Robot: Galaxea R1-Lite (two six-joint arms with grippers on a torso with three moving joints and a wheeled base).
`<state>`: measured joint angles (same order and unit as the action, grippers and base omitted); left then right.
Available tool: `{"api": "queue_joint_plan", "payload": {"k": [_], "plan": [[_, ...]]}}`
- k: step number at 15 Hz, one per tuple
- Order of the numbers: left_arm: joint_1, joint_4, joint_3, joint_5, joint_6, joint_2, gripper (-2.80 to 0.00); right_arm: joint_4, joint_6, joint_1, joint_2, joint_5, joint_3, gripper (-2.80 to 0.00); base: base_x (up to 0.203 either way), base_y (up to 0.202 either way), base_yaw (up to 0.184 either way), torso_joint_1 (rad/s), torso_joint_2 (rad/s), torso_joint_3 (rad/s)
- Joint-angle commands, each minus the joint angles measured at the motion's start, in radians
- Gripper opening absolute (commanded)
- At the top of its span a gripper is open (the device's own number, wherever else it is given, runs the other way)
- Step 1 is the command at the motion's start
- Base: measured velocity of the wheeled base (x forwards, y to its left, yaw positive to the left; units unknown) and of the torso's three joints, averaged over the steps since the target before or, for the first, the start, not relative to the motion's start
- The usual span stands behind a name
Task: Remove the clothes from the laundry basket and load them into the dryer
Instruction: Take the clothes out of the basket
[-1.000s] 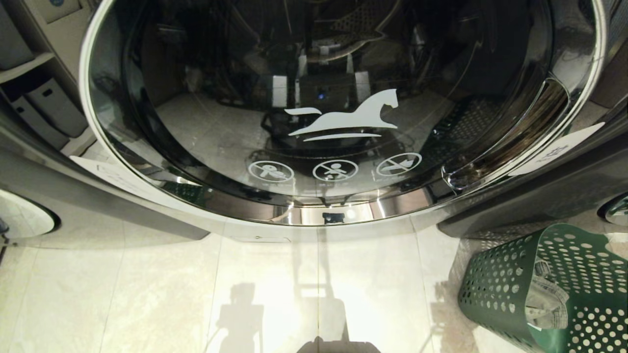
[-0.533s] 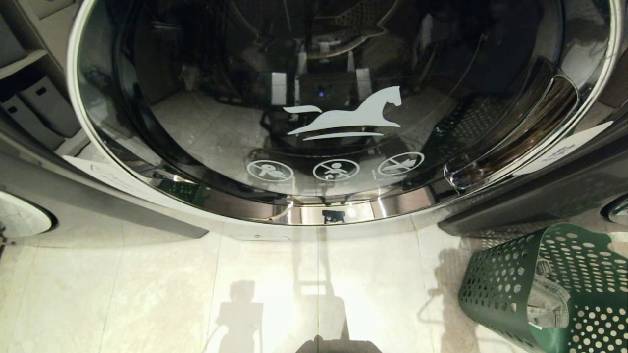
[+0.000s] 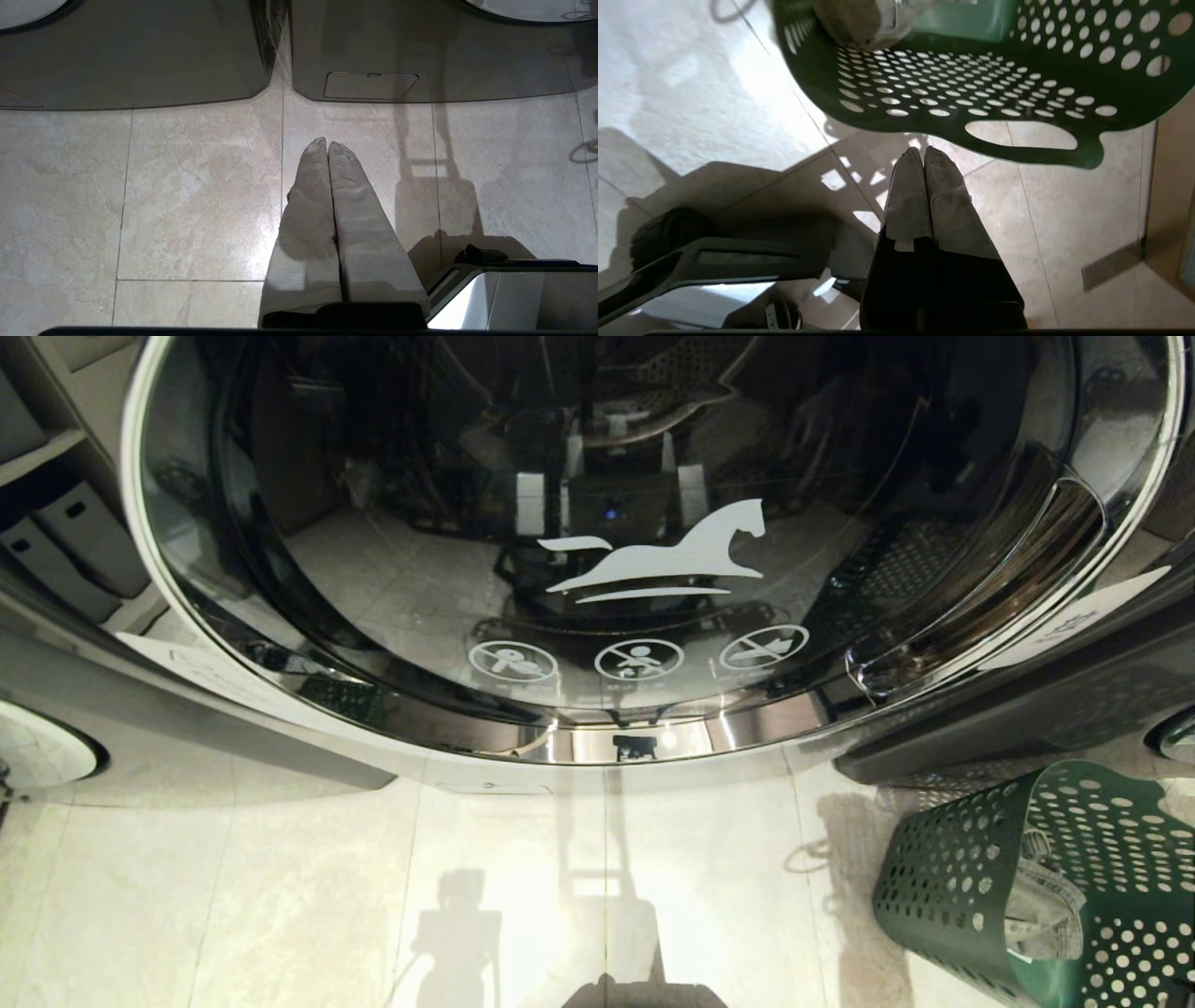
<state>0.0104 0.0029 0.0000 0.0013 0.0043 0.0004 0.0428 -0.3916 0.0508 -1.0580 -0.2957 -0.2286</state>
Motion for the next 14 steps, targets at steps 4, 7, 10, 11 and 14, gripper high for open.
{"api": "queue_joint_plan", "payload": {"k": [4, 7, 10, 11, 14], "plan": [[0.0, 0.0, 0.0, 0.0, 0.0, 0.0, -2.8, 0.313, -0.014, 0.157, -0.405, 0.021, 0.027, -2.8, 0.0, 0.0, 0.0, 0.0, 0.0, 0.0], [0.0, 0.0, 0.0, 0.0, 0.0, 0.0, -2.8, 0.465, 0.049, 0.302, -0.569, 0.092, -0.033, -2.8, 0.0, 0.0, 0.0, 0.0, 0.0, 0.0], [0.0, 0.0, 0.0, 0.0, 0.0, 0.0, -2.8, 0.626, 0.188, 0.492, -0.69, 0.223, -0.112, -2.8, 0.0, 0.0, 0.0, 0.0, 0.0, 0.0], [0.0, 0.0, 0.0, 0.0, 0.0, 0.0, -2.8, 0.686, 0.256, 0.546, -0.712, 0.29, -0.113, -2.8, 0.0, 0.0, 0.0, 0.0, 0.0, 0.0], [0.0, 0.0, 0.0, 0.0, 0.0, 0.0, -2.8, 0.724, 0.295, 0.605, -0.779, 0.372, -0.058, -2.8, 0.0, 0.0, 0.0, 0.0, 0.0, 0.0]]}}
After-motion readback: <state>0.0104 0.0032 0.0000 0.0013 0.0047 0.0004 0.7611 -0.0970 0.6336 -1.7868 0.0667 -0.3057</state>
